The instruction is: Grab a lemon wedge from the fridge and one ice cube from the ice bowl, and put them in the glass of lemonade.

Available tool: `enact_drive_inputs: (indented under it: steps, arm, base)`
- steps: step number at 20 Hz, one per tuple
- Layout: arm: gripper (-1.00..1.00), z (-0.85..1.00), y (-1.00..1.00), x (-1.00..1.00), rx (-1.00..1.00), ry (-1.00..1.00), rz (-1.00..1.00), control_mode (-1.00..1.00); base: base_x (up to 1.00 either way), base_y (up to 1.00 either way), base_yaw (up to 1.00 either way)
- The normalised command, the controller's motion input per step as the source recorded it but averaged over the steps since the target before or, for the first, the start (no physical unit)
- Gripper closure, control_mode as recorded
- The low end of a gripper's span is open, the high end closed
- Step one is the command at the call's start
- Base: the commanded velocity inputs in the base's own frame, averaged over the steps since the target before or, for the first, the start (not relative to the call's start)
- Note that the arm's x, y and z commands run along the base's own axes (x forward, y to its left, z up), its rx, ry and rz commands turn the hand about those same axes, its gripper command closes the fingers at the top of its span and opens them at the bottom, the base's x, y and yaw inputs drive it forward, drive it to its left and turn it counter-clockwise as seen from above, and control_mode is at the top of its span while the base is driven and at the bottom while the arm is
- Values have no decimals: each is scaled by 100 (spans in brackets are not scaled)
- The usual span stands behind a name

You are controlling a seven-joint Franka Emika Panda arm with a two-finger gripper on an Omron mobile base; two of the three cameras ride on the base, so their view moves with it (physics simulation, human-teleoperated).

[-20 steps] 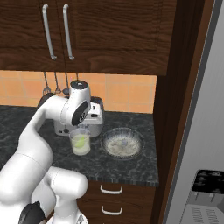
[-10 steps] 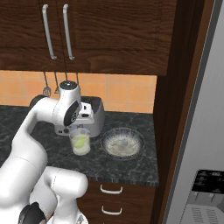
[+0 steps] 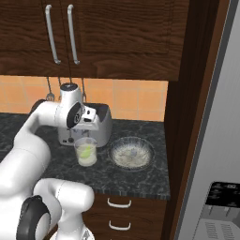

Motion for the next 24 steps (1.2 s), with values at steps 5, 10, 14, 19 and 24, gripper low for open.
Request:
enact_drive_inputs:
  steps: [5,10,14,19,24]
  arm:
    - [100,-4,3,4,-1,1,-6,-100]
    - [100,-52,0,27,0,0,0,-100]
    - [100,-55,0,21,0,-2,0,-100]
    - [100,7,0,17,0,-3,0,-100]
    - [100,-1,0,13,0,0,0,-100]
  base:
    - [0,0,0]
    - [0,0,0]
    - [0,0,0]
    - [0,0,0]
    - [0,0,0]
